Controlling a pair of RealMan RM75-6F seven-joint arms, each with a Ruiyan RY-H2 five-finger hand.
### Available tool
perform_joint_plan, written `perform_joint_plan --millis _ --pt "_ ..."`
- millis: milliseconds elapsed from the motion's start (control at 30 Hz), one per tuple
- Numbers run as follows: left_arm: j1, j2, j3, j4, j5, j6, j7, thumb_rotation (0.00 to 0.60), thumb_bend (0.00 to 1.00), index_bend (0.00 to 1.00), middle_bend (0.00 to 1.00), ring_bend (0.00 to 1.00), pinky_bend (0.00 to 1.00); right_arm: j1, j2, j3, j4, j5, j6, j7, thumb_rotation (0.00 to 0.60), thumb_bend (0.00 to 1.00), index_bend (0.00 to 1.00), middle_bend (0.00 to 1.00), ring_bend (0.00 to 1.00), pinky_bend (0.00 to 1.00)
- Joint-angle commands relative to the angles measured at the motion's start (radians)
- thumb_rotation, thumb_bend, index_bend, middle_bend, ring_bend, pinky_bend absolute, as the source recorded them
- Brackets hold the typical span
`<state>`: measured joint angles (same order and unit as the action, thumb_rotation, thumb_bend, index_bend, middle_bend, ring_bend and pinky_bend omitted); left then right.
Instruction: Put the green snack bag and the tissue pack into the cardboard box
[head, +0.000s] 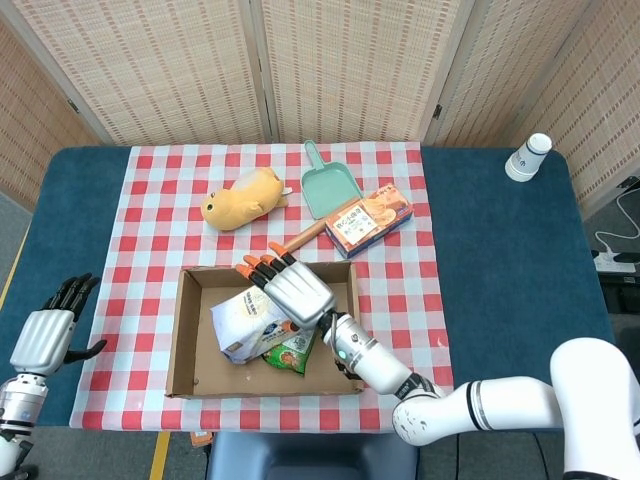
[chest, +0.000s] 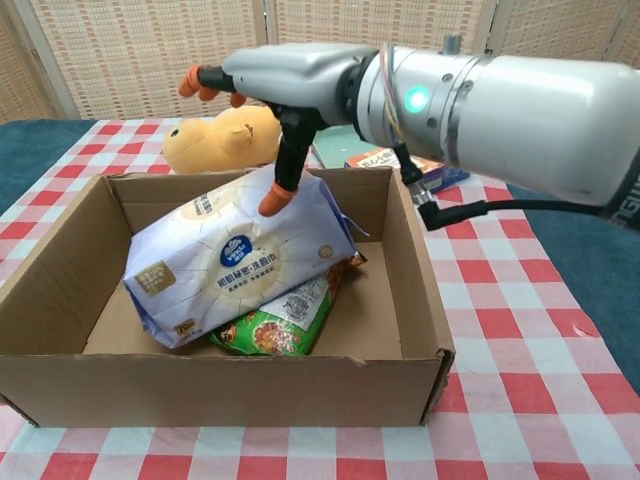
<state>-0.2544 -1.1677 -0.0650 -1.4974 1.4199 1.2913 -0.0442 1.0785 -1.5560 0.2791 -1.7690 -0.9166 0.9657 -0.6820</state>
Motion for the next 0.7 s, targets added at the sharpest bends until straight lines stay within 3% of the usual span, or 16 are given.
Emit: perform_joint_plan --millis 33,200,400,700 --pt "-0.001 -0.002 0.000 0.000 -0.002 -0.001 0.003 0.600 0.19 0.08 0.01 0.00 0.22 -0.021 0.050 0.002 -0.041 -0.041 0.034 0.022 0.600 0.00 0.00 0.00 0.00 0.00" --pt "-0.002 -0.004 0.000 0.001 -0.003 -0.003 0.011 0.600 0.19 0.08 0.01 0.00 0.22 -0.074 0.159 0.006 -0.121 -0.099 0.116 0.025 0.600 0.00 0.00 0.00 0.00 0.00" --pt "-0.002 -0.008 0.003 -0.004 0.001 -0.002 0.025 0.600 0.18 0.08 0.01 0.00 0.22 -0.214 0.322 -0.049 -0.173 -0.234 0.289 0.018 0.600 0.00 0.00 0.00 0.00 0.00" --pt "-0.004 -0.017 0.007 -0.009 0.001 -0.006 0.051 0.600 0.19 0.08 0.01 0.00 0.22 -0.489 0.489 -0.175 -0.068 -0.422 0.517 0.229 0.600 0.00 0.02 0.00 0.00 0.00"
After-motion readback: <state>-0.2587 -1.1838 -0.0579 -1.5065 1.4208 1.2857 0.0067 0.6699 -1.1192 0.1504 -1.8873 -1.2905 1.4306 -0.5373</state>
